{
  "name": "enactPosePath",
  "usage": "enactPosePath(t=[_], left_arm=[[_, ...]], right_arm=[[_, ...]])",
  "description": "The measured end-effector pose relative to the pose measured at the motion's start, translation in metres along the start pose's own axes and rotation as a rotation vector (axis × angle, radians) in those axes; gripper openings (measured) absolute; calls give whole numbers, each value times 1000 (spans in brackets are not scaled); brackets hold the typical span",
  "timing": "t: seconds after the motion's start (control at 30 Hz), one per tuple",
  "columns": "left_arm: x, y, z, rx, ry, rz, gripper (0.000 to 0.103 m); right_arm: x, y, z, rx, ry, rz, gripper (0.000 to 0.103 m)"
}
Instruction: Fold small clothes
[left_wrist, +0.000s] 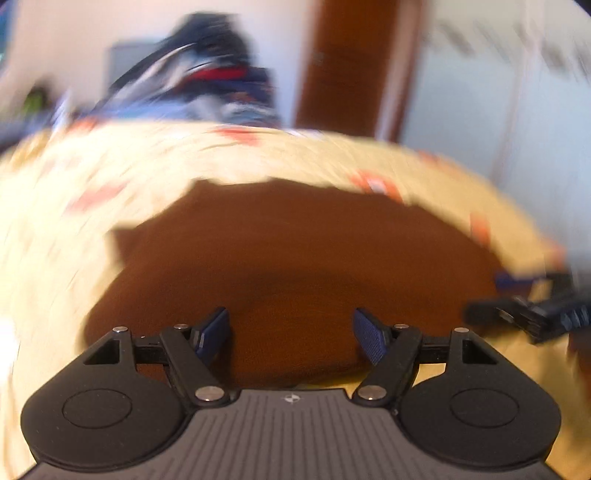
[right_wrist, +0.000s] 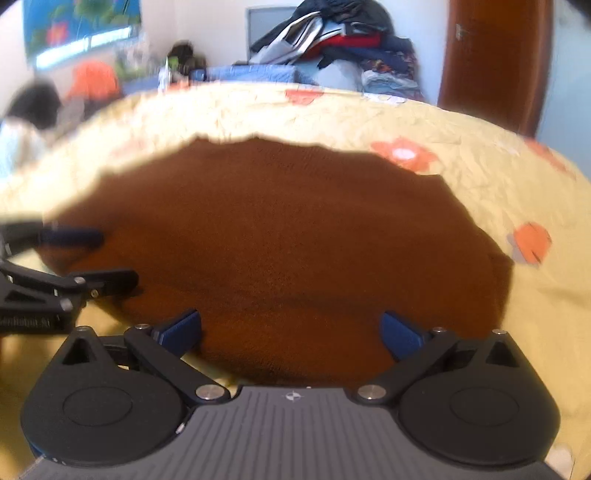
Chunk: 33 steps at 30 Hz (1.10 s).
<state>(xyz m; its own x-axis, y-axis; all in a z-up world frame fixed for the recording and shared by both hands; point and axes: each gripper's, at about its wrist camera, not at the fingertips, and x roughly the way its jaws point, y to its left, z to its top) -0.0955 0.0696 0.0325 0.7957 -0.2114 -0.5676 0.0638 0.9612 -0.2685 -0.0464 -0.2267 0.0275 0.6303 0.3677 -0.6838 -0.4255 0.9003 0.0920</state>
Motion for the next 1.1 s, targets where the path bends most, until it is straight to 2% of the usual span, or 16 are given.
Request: enactPosePath(t=[0.1,0.17,0.23,0.3,0.33,0.37,0.4,0.5,0.57,0.63,0.67,0.7,0.83,0.9,1.0,1.1], left_arm=[[-18,53,-6,-347,20,-43,76],[-21,79,-12,-549,43,-109,76],[-19,92,-17,-693,47,-168,76],[-10,96,-20,-774,60,-218,76],[-5,96,-21,-800,66,-229,76],[-1,94,-21,-813,62,-234,76],[2,93,-19,-818,61,-233,76],[9,91,-17,-841,78,-235,75],[10,89,-10,-811,99,-219,75],[6,88,-4,-781,120,-199,75],[4,87,-2,-759,135,-190,75],[0,85,1,-738,140,-184,75],[-20,96,-4,-747,138,-149,76],[-24,106,-14,-816,146,-148,76],[-16,113,-25,-881,132,-185,76],[-2,110,-14,-871,125,-181,76]], right_arm=[[-35,-25,-10,123,-75,29,103],[-48,-52,-21,234,-73,-9,103],[-55,-84,-33,394,-57,-26,103],[-56,-113,-46,556,-42,-15,103],[-55,-122,-52,618,-33,9,103],[-56,-126,-54,638,-56,31,103],[-53,-127,-53,651,-40,59,103],[-42,-118,-46,589,1,109,98],[-38,-112,-41,533,16,100,95],[-35,-111,-34,508,38,93,72],[-32,-112,-32,508,58,93,55],[-31,-114,-28,505,70,84,52],[-33,-121,-22,529,117,120,52],[-33,-128,-22,571,116,177,66],[-34,-136,-29,654,110,250,78],[-29,-141,-32,738,87,308,91]])
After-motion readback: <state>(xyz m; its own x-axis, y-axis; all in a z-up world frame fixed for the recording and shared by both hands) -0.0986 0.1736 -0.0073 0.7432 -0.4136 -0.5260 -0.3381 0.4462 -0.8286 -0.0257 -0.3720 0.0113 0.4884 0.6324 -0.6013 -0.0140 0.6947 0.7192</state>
